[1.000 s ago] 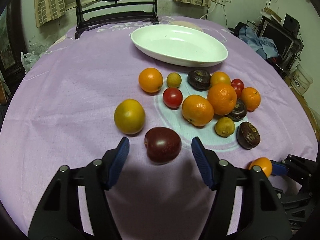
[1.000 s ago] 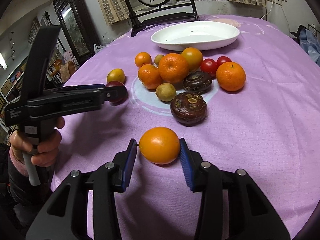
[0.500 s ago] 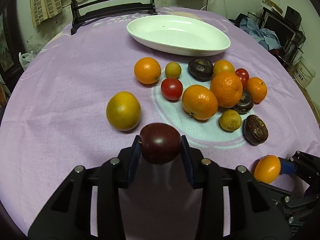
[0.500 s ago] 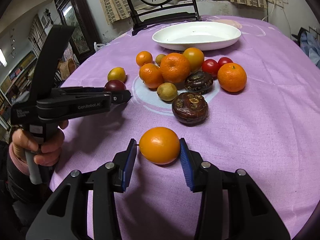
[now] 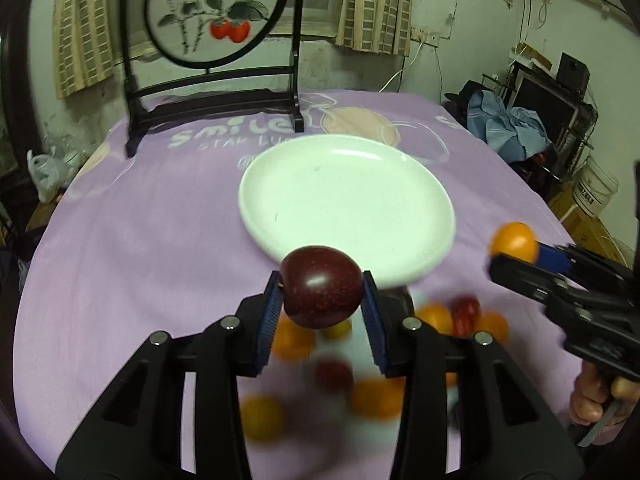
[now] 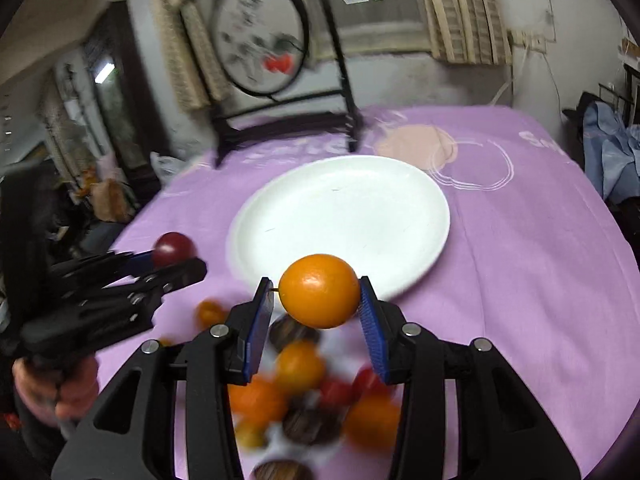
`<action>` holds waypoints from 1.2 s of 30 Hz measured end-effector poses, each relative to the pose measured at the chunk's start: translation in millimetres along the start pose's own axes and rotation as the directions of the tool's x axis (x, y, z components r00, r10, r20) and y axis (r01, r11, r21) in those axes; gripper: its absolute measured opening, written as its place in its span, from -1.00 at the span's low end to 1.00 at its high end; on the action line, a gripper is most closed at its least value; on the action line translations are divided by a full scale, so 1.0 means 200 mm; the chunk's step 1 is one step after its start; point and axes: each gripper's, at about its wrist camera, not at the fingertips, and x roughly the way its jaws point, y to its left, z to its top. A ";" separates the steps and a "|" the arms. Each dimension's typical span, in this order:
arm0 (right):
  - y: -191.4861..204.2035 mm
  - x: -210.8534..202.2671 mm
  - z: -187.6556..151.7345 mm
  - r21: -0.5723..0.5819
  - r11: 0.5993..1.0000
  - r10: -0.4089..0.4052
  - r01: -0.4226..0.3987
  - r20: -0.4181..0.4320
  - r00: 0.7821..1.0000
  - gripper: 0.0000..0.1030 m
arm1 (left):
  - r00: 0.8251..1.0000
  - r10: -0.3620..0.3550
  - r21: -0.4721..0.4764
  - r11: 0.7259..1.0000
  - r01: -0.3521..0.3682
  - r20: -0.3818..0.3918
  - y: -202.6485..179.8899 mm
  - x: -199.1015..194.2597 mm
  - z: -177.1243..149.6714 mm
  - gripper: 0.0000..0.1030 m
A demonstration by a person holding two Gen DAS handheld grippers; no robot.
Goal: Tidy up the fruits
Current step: 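Carry both fruits over the white oval plate and open both tools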
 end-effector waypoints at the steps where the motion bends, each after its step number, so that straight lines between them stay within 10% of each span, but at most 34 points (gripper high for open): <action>1: -0.02 0.09 0.05 -0.003 1.000 -0.015 0.015 -0.032 0.999 -0.16 | 1.000 0.004 -0.002 1.000 -0.004 -0.015 0.00 0.06 0.04 -0.23; 14: -0.05 0.51 0.10 -0.055 0.994 -0.100 0.090 -0.224 0.970 -0.07 | 0.981 0.085 0.042 0.996 -0.079 -0.173 -0.01 0.49 0.11 -0.21; 26: -0.05 0.07 -0.07 0.011 1.000 -0.005 0.005 -0.012 1.000 0.25 | 0.992 0.123 0.028 0.992 -0.122 -0.018 -0.03 0.09 0.01 0.74; 36: -0.27 -0.15 -0.43 0.249 0.968 0.011 -0.018 0.030 0.999 0.24 | 0.988 0.151 -0.139 0.978 -0.154 -0.032 0.30 -0.10 -0.43 0.84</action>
